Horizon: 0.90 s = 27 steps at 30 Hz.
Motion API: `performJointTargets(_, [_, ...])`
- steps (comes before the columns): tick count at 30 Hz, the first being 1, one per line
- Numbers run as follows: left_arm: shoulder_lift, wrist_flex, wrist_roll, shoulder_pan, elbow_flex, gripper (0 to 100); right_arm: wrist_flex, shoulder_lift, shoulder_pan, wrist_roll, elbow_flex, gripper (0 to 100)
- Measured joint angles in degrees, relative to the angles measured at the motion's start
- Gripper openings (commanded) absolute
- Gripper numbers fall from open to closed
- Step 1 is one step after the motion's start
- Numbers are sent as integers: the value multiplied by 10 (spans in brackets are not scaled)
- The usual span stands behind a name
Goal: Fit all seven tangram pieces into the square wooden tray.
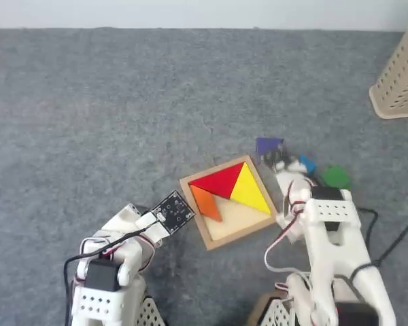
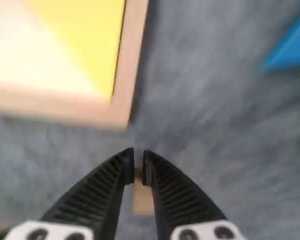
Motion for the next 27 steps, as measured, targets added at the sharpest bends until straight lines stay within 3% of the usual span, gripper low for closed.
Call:
performJointTargets(3, [0, 0, 0, 1, 0, 27, 0, -1, 4, 50, 0, 7])
performJointTargets(10, [0, 0, 0, 1, 0, 27, 35, -2, 9, 247, -42, 44])
performJointTargets(16, [0, 0, 0, 1, 0, 27, 60, -2, 9, 273, -65, 173])
performJointTargets(19, [0, 0, 0, 1, 0, 27, 64, -2, 9, 212, -82, 119])
performJointTargets(22, [0, 0, 0, 1, 0, 27, 82, -2, 11, 85, -105, 48])
performJointTargets(25, [0, 0, 0, 1, 0, 27, 111, -2, 24, -39, -111, 60])
performJointTargets(27, [0, 0, 0, 1, 0, 27, 127, -2, 25, -51, -109, 98])
